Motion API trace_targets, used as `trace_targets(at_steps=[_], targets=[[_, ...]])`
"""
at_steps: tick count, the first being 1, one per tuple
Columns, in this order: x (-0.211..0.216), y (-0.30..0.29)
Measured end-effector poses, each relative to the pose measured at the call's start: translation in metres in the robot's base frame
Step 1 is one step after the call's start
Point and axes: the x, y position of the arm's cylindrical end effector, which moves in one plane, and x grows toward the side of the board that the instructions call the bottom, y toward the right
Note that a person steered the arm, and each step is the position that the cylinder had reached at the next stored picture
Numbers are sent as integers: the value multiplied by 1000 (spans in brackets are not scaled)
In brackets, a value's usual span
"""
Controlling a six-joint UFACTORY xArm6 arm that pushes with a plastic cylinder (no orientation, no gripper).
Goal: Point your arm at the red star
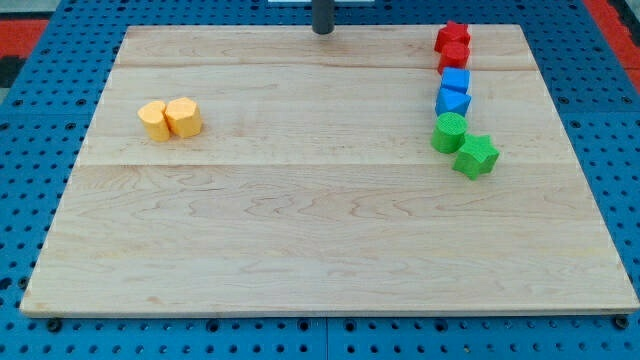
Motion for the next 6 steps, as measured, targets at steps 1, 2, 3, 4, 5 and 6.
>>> trace_targets(at_steps=[1,2,3,4,5,6], targets=[[0,28],[-1,70],[-1,88],[-1,103],[0,120],[-1,133]])
